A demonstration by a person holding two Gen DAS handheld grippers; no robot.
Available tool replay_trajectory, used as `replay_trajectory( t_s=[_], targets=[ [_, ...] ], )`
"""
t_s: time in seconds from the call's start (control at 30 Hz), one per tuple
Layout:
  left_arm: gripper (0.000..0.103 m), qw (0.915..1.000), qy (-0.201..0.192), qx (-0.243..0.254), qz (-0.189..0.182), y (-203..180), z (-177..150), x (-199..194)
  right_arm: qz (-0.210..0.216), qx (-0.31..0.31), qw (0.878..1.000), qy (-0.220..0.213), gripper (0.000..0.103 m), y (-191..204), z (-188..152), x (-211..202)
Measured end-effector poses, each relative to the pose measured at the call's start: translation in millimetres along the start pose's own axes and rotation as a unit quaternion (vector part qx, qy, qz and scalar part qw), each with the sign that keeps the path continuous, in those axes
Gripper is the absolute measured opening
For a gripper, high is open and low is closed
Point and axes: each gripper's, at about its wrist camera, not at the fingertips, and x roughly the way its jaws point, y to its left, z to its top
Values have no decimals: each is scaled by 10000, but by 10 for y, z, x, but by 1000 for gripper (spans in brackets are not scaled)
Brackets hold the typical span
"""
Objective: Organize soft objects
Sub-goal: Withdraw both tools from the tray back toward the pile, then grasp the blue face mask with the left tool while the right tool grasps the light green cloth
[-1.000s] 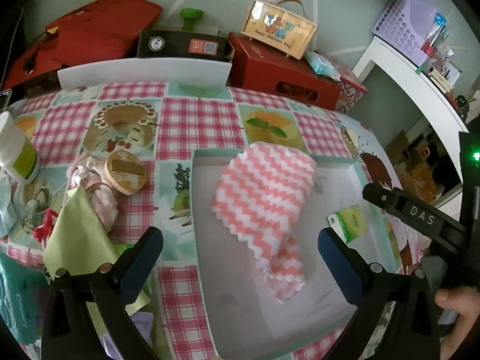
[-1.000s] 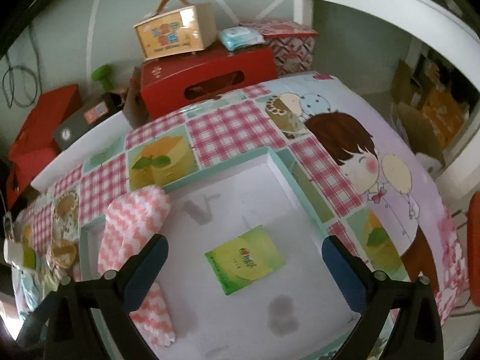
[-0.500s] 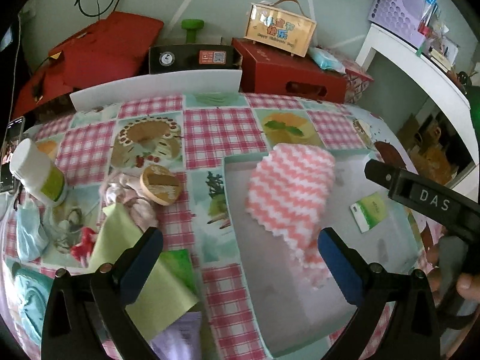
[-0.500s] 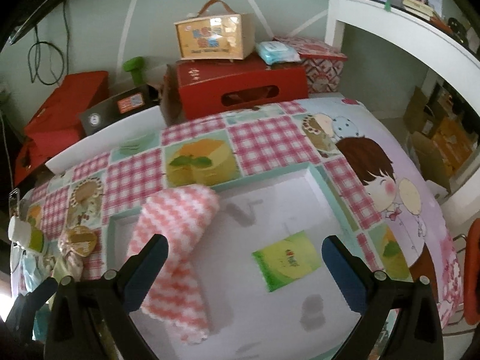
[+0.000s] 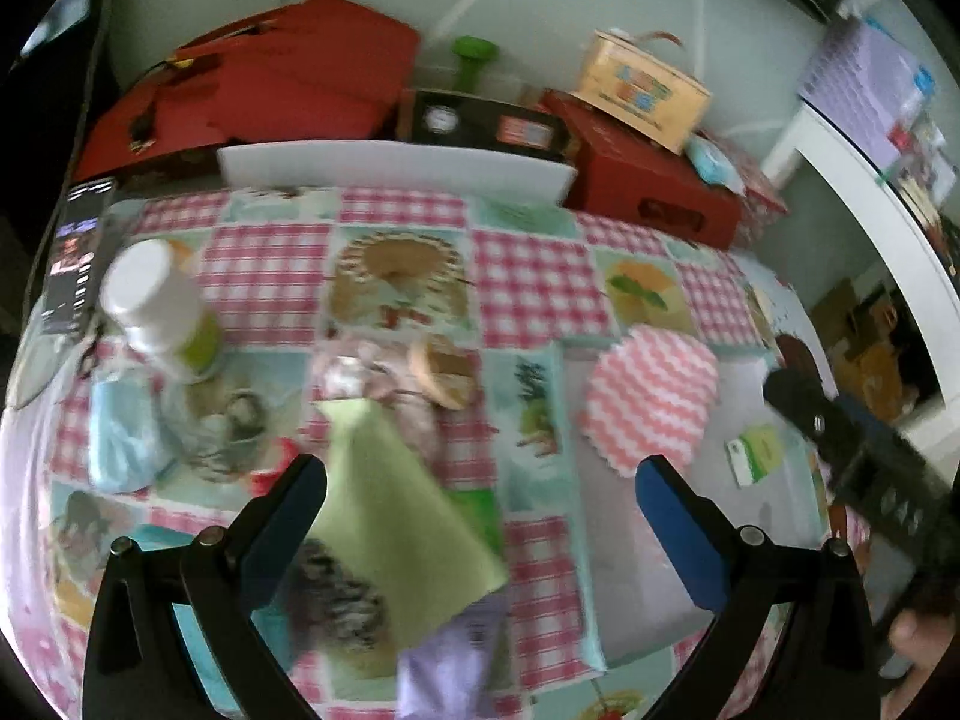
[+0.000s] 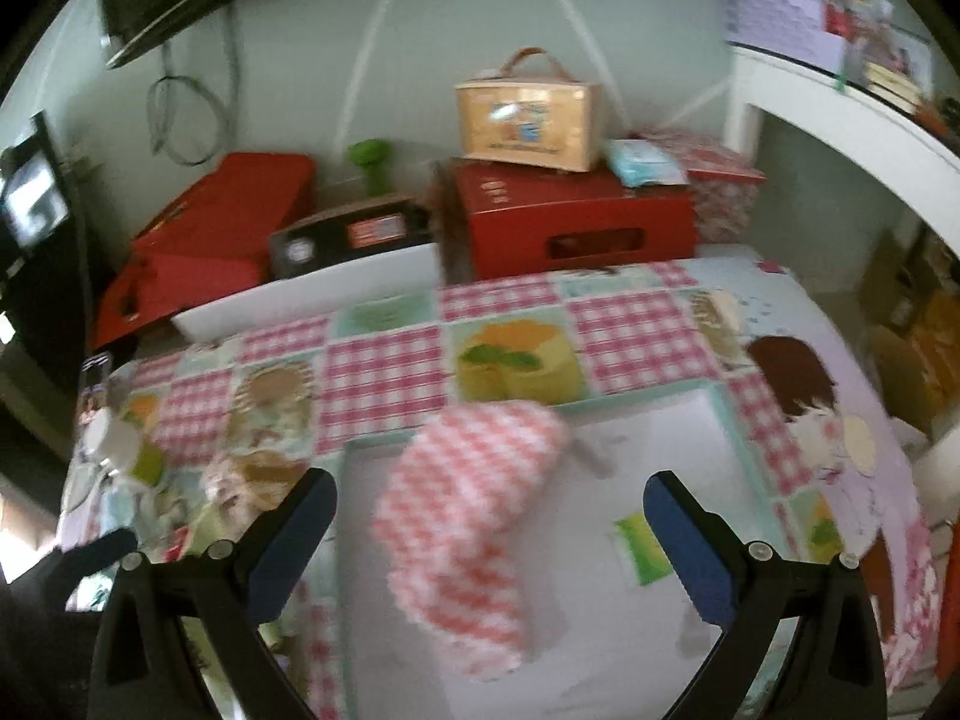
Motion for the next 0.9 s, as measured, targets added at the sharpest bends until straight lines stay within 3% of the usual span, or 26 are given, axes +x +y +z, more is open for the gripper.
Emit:
replay_trajectory(
  t_s=[0.23,0.4,0.57,0.77,0.9],
  targets=[
    [102,9956,31,-886,293,719,58,-106,600,-558,9964,206,103,537,-129,59],
    [102,9918,71,-1202,422,1103,33,-142,909,-888,9909,449,103,872,-257,162],
    [102,9851,251,-1659,375,1555,5,-54,1250,-983,9840,798,103,1113,-395,336],
    [102,9733,586,-2159,515,2044,-57,180,1313,-1001,9803,1087,103,1240,-502,512],
    [102,9701,720,-2245,581,2182,-90,308,1289,-1014,9793,1182,103,1278,-533,594]
  ],
)
